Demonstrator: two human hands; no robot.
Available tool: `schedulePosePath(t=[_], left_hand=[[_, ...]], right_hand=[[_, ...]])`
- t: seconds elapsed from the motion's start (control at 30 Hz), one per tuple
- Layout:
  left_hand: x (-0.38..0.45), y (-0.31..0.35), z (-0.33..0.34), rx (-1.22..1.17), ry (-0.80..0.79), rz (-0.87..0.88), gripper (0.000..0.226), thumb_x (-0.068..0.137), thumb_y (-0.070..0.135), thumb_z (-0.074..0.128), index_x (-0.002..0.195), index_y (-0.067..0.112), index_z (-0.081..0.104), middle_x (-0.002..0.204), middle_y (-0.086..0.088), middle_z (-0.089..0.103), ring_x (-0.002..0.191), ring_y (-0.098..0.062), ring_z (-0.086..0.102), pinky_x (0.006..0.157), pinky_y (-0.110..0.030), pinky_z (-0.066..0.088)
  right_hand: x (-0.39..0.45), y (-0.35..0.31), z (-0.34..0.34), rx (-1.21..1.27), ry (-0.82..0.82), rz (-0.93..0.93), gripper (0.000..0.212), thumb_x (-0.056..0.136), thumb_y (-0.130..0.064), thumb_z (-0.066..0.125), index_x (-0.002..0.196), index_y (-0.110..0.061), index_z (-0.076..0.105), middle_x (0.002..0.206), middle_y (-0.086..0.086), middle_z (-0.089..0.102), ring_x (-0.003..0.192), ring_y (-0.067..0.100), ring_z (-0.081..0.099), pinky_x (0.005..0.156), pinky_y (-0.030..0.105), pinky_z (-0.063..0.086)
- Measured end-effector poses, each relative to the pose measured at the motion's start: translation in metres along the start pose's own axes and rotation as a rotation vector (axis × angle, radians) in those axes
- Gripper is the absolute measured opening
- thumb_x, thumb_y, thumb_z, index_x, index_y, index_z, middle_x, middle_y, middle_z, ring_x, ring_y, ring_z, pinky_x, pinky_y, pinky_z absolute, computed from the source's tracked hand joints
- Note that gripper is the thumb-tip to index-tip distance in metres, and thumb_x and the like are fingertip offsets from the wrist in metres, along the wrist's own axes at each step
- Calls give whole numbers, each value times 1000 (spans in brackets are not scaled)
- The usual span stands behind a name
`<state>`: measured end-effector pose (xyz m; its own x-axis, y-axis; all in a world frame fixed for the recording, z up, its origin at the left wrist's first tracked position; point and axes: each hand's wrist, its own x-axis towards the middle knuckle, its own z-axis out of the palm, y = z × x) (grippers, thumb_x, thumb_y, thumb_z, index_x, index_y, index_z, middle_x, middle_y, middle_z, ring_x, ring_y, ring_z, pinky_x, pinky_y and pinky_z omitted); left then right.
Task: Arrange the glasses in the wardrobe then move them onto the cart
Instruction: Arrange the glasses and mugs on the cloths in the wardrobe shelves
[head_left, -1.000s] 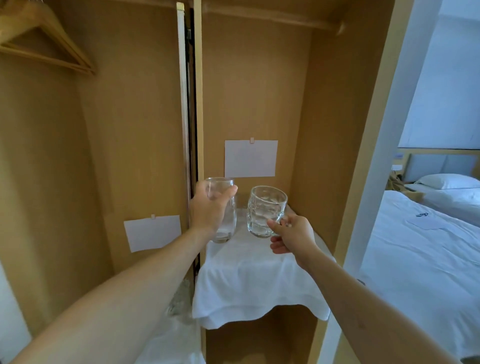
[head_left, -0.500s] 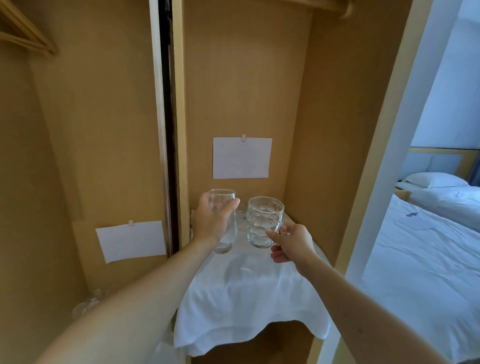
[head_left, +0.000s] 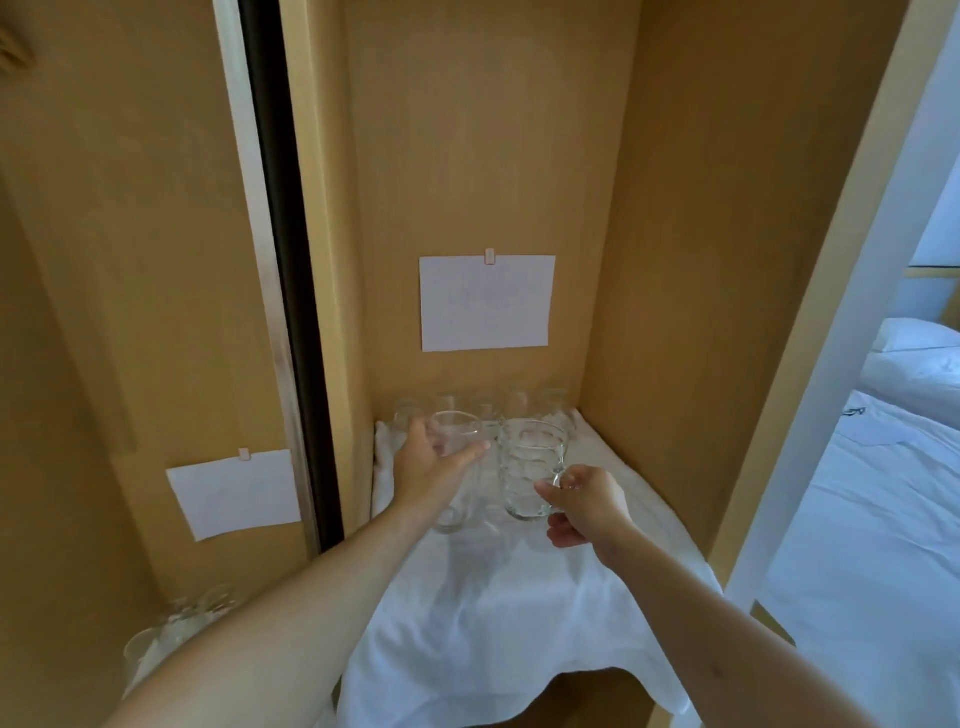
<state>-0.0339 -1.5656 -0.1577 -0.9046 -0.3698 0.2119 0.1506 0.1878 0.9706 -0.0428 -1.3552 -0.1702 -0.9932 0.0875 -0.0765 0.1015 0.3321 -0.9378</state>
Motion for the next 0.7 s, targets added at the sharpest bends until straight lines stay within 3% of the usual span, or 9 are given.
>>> schedulePosePath(t=[0.17, 0.3, 0.43, 0.57, 0.7], left_hand=[[21, -27, 17, 85, 26, -52, 81, 63, 44, 91, 125, 18, 46, 106, 2, 59, 97, -14, 60, 72, -25, 45], [31, -38, 34, 106, 79, -95, 85, 53, 51, 86, 123, 21, 47, 111, 6, 60, 104, -14, 60, 82, -30, 49], [40, -53, 54, 172, 143, -106, 71, 64, 39, 93, 118, 19, 51, 114, 2, 58, 103, -16, 56, 74, -24, 42], [45, -66, 72, 238, 199, -142, 72, 66, 36, 93, 122, 20, 52, 117, 2, 58, 107, -17, 56, 81, -29, 43], [42, -78, 89, 299, 256, -153, 64, 68, 38, 92, 115, 21, 52, 106, 6, 57, 103, -23, 56, 79, -34, 45]], right_hand=[[38, 16, -1, -24, -65, 46, 34, 85, -29, 82, 82, -10, 55, 69, 18, 66, 50, 28, 66, 48, 39, 59], [75, 23, -5, -8, -108, 60, 33, 85, -25, 82, 84, -10, 53, 67, 16, 61, 52, 29, 62, 48, 45, 60], [108, 30, -13, -11, -179, 64, 32, 82, -24, 85, 79, -13, 55, 62, 13, 62, 47, 29, 60, 49, 40, 59], [134, 41, -26, -53, -272, 48, 38, 82, -25, 85, 71, -16, 50, 56, 9, 59, 47, 28, 57, 49, 36, 57], [153, 55, -35, -84, -317, 33, 37, 82, -25, 84, 71, -16, 50, 60, 10, 56, 49, 25, 56, 48, 36, 56]])
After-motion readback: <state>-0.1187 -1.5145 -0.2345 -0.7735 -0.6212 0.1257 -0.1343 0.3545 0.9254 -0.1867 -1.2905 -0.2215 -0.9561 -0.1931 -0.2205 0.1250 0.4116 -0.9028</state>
